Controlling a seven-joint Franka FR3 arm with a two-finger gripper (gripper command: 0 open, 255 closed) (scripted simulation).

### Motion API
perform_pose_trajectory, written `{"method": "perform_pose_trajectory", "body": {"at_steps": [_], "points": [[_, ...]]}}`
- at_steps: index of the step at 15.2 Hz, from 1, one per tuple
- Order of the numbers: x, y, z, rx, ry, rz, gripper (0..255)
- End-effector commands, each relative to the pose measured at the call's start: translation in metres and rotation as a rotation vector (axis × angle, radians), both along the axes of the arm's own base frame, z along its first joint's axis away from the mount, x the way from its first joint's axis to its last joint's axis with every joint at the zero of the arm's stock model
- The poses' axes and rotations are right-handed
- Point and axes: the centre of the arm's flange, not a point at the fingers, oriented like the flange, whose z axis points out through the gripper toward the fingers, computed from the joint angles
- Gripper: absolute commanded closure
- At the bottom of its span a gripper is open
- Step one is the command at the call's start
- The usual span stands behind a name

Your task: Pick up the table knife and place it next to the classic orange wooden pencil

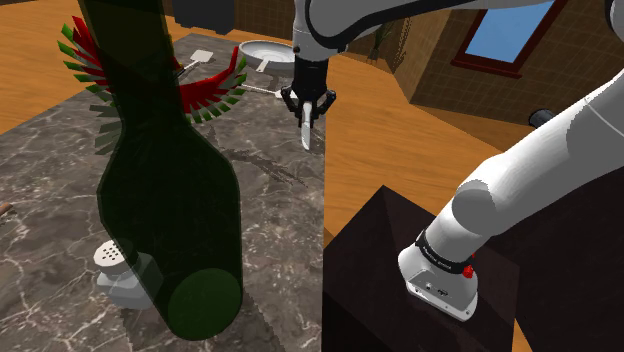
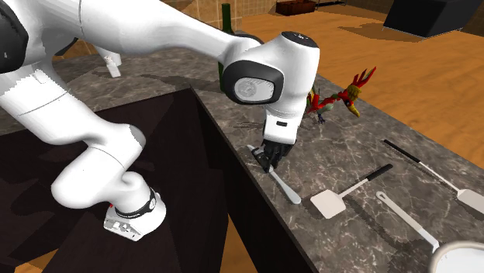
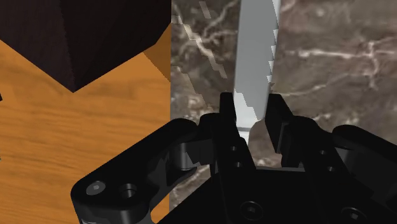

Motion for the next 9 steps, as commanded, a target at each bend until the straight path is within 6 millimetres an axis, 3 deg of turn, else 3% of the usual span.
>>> {"method": "perform_pose_trajectory", "body": {"at_steps": [1,9], "points": [[0.0,0.0,0.004,0.0,0.003,-0.001,255],[0.0,0.0,0.046,0.0,0.003,-0.001,255]]}}
